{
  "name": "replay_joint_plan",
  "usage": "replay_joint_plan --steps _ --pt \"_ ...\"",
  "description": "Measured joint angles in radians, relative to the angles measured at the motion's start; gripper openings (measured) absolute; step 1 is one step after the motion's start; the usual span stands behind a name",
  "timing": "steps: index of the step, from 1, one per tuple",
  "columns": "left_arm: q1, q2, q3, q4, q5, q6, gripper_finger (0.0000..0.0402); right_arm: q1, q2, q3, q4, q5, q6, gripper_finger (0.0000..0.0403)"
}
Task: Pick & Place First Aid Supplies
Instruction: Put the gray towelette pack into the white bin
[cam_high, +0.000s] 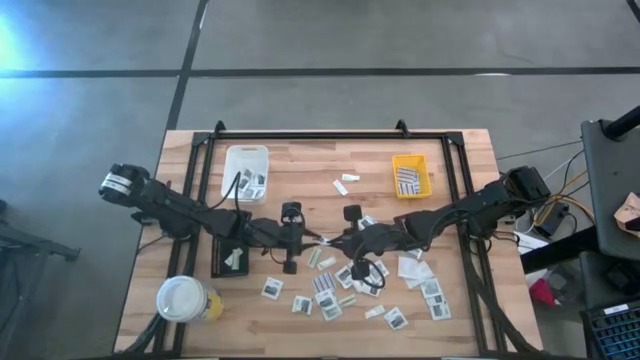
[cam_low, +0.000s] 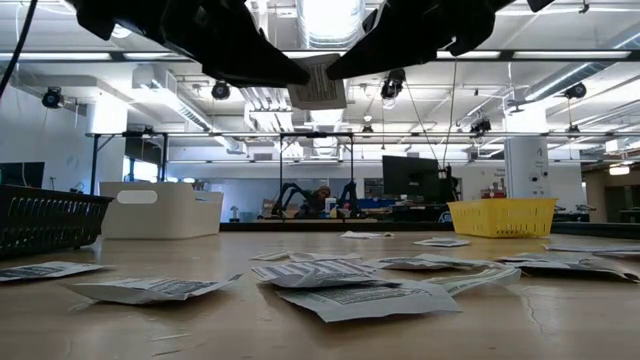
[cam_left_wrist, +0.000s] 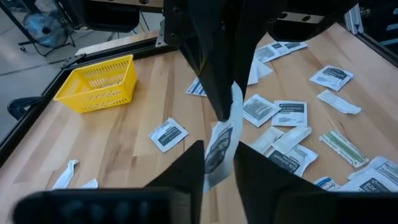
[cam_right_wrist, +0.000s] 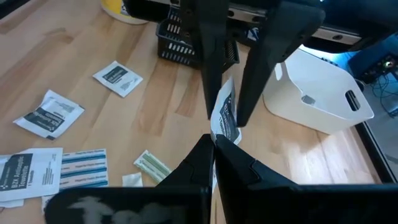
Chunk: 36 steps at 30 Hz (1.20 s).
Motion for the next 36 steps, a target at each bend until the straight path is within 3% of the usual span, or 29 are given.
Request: replay_joint_plan --steps 6,20,25,29,32,36 --pt "0.0 0.0 0.0 0.0 0.003 -0.004 0.0007 0.0 0.0 0.0 0.001 0.002 -0.003 0.0008" --pt "0.001 0.0 0.0 -0.022 0.045 -0.042 0.0001 0.0 0.0 -0.001 -0.001 0.0 -0.034 0.001" --pt "0.0 0.002 0.0 -0.072 0.034 -0.035 0.0001 -0.003 0.0 0.001 -0.017 0.001 -0.011 0.0038" --pt "0.0 -0.006 0.0 -0.146 -0.068 -0.028 0.0 -0.007 -0.001 0.013 -0.07 0.032 0.03 0.0072" --pt "0.0 -0.021 0.002 -0.245 -0.212 -0.036 0.0 -0.006 -0.005 0.032 -0.164 0.116 0.083 0.0091" --pt "0.005 -0.062 0.013 -0.401 -0.375 -0.079 0.0 -0.006 -0.007 0.07 -0.334 0.134 0.152 0.0107"
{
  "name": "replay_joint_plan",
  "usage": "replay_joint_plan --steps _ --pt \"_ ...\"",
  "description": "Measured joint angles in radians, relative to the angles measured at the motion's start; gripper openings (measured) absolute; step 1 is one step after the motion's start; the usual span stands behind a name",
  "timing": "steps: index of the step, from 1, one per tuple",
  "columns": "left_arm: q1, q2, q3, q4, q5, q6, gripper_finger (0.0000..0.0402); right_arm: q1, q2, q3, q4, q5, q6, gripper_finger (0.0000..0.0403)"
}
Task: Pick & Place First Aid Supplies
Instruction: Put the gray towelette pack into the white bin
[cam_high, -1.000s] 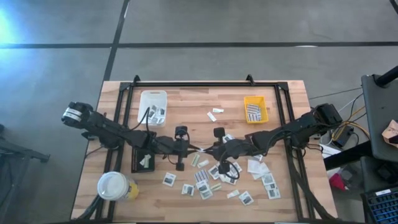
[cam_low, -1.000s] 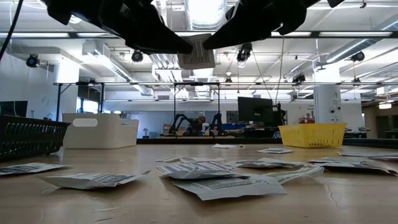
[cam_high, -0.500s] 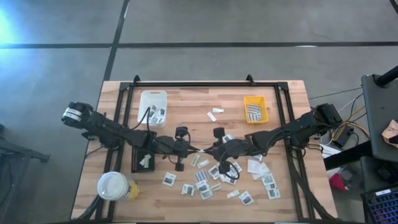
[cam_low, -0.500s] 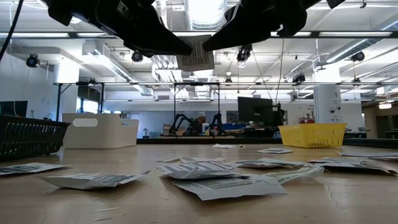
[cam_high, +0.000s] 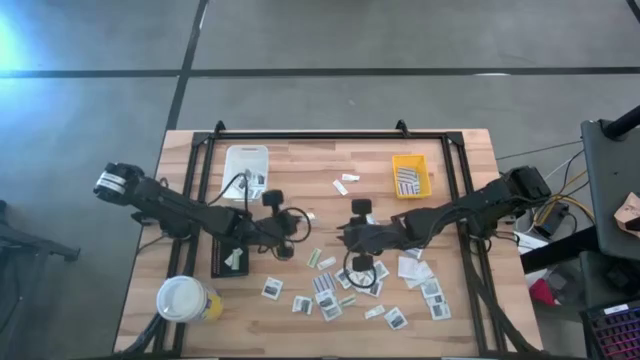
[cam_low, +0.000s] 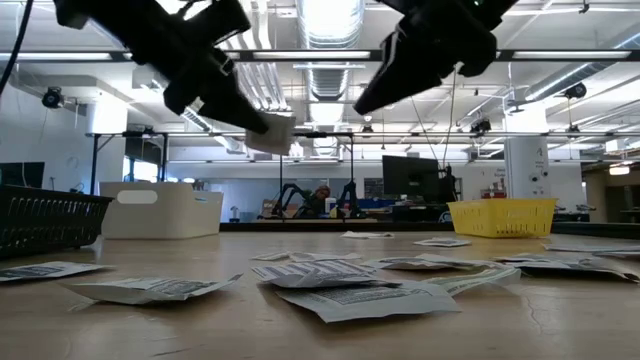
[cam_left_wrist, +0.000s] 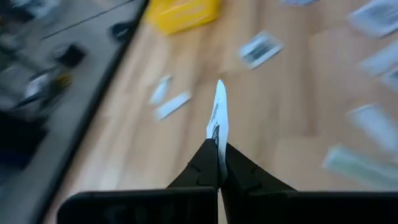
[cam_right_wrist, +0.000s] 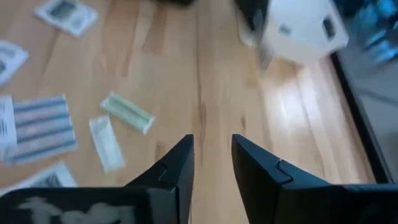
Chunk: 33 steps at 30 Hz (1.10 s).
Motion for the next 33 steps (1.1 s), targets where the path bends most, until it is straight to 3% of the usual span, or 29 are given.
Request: replay_joint_plan --steps 7,17,27,33 --pt "0.008 -0.106 0.008 -0.211 -0.179 -0.09 0.0 0.003 0.001 0.016 -0.108 -0.002 0.078 0.0115" --pt "0.07 -0.23 0.007 -0.383 -0.413 -0.233 0.0 0.012 0.001 -0.022 -0.201 -0.003 0.192 0.0089" --pt "0.275 -0.208 0.003 -0.506 -0.348 -0.438 0.0 0.073 0.001 -0.025 -0.255 -0.003 0.248 0.0062" --pt "0.399 -0.171 0.003 -0.521 -0.181 -0.555 0.0 0.075 0.001 -0.025 -0.255 -0.002 0.24 0.0053"
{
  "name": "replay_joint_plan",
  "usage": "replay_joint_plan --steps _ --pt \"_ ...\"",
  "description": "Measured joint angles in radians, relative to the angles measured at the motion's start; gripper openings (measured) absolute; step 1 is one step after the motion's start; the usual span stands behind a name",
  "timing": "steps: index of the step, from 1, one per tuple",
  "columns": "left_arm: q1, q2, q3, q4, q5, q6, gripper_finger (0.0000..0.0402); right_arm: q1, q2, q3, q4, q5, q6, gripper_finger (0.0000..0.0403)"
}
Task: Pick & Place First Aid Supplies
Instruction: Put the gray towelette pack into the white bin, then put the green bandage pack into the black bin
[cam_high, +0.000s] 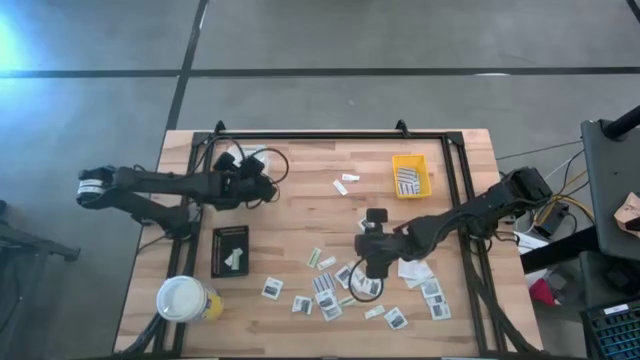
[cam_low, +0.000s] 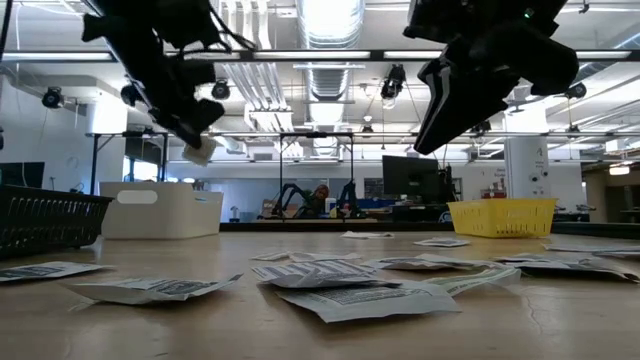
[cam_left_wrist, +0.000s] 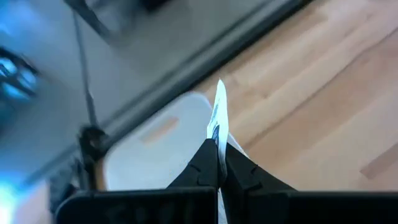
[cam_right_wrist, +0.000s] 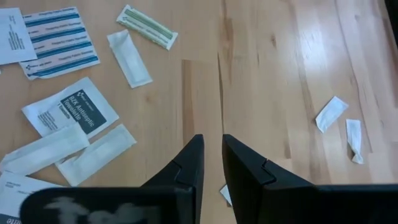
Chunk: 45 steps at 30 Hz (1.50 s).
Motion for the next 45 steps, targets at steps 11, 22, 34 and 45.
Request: replay_joint_plan --steps 11,22,34,45 --pt "0.167 0.076 -0.001 -0.068 0.087 -0.067 0.0 0.001 0.0 0.0 0.003 0.003 -0.025 0.0052" --pt "0.222 0.08 -0.001 -0.068 0.127 0.017 0.0001 0.002 0.0 0.0 0.005 0.002 0.008 0.0052" --pt "0.222 0.08 -0.001 -0.067 0.138 0.061 0.0055 0.014 -0.003 0.0 0.0 0.002 0.035 0.0052" --pt "0.222 0.072 0.052 -0.069 0.172 0.145 0.0087 0.02 -0.06 -0.001 -0.125 0.079 0.138 0.0052"
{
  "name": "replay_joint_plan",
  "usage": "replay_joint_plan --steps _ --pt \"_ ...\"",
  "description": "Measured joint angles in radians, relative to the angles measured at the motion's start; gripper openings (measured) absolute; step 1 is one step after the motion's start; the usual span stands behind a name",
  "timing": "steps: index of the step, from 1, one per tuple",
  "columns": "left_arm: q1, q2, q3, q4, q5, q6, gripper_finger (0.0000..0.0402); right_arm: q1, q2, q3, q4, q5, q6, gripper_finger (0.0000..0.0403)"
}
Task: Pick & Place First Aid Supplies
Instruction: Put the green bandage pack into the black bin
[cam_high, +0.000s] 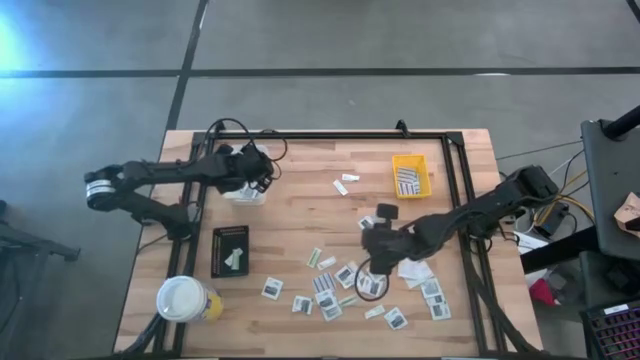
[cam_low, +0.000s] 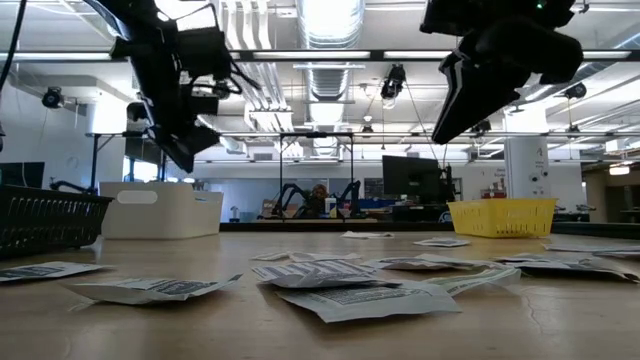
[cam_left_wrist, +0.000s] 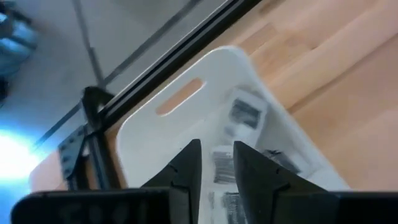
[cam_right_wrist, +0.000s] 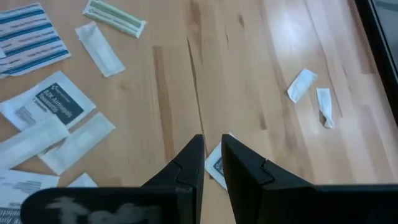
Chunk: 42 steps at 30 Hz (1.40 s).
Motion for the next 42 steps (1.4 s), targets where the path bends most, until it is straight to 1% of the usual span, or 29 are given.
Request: replay_joint_plan --steps 5,10,13,19,22,25,28,32,36,39,42 --pt "-0.002 -0.014 0.069 0.002 0.119 0.077 0.0088 0.008 -0.033 0.0 -0.005 -0.001 -0.002 0.0052" --pt "-0.028 -0.024 0.113 0.007 0.27 0.082 0.0085 0.022 -0.042 -0.001 -0.005 -0.006 -0.002 0.0052" --pt "-0.069 -0.024 0.112 0.032 0.332 0.083 0.0085 0.03 -0.042 -0.005 -0.005 -0.006 0.001 0.0052" --pt "-0.194 -0.009 0.096 0.107 0.346 0.092 0.0083 0.032 -0.043 -0.019 -0.006 -0.006 0.026 0.0052" --pt "-0.253 0.01 0.095 0.185 0.346 0.121 0.0083 0.032 -0.043 -0.033 -0.006 -0.007 0.029 0.0052" --pt "-0.3 0.041 0.095 0.307 0.347 0.173 0.0083 0.031 -0.043 -0.052 -0.006 -0.007 0.028 0.0052" --pt "-0.33 0.09 0.095 0.443 0.352 0.243 0.0083 0.031 -0.043 -0.074 -0.011 -0.007 0.029 0.0052" --pt "-0.341 0.174 0.095 0.602 0.355 0.315 0.0083 0.031 -0.043 -0.084 -0.048 -0.009 0.067 0.0052" --pt "-0.341 0.25 0.104 0.64 0.363 0.338 0.0083 0.031 -0.043 -0.084 -0.079 -0.009 0.112 0.0052" --pt "-0.351 0.283 0.104 0.639 0.432 0.327 0.0083 0.032 -0.043 -0.084 -0.079 -0.01 0.118 0.0052" --pt "-0.369 0.297 0.104 0.628 0.564 0.304 0.0083 0.032 -0.043 -0.084 -0.076 -0.01 0.118 0.0052"
